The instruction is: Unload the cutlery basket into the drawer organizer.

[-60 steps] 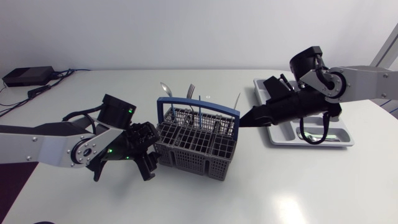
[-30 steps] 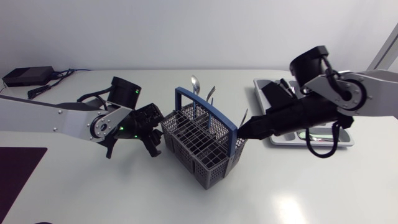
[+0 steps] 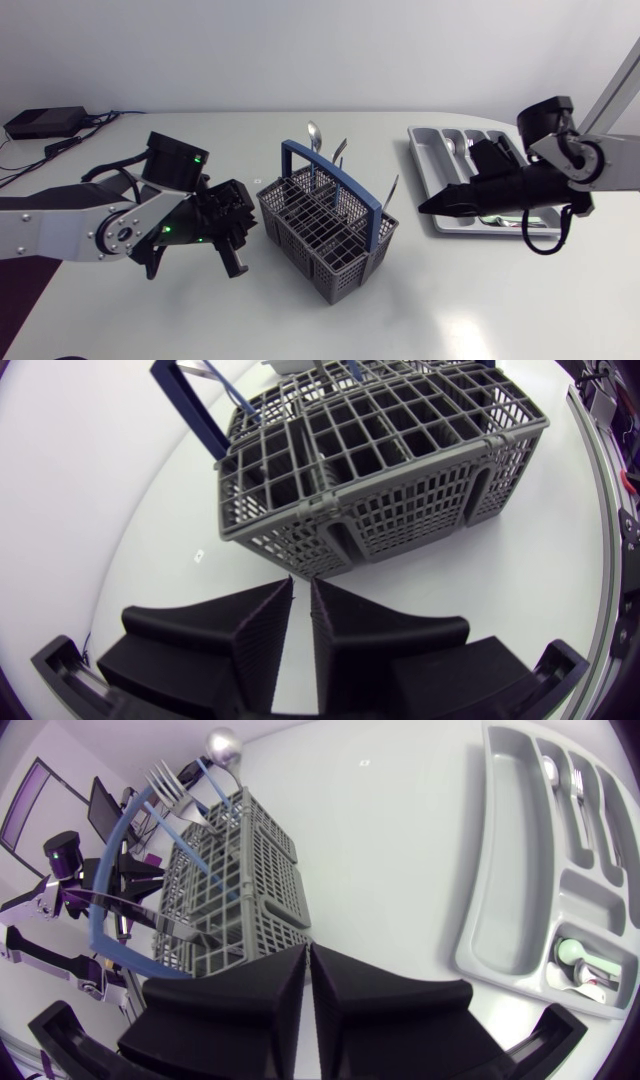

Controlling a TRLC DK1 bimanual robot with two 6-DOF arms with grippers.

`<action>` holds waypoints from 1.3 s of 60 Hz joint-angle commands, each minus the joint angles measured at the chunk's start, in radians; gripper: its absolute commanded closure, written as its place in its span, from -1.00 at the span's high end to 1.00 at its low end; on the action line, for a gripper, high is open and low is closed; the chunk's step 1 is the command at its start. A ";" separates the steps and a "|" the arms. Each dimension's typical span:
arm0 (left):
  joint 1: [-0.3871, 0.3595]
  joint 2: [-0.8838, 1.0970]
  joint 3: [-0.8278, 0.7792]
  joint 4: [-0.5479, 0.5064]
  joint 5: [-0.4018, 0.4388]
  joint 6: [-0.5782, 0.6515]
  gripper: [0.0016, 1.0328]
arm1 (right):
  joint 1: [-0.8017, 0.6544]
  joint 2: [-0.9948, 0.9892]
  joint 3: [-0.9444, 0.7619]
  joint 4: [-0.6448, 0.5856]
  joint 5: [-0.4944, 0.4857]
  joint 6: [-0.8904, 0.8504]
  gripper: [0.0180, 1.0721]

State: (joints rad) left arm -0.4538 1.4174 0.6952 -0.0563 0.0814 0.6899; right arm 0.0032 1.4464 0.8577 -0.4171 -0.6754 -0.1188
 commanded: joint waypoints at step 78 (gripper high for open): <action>0.033 -0.034 0.213 -0.071 0.070 0.046 -0.44 | 0.199 -0.239 -0.118 0.029 0.004 0.113 -0.77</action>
State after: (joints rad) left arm -0.3782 1.5101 0.9604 -0.0948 0.1333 0.7113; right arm 0.2161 1.2549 0.7467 -0.3782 -0.6613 0.0216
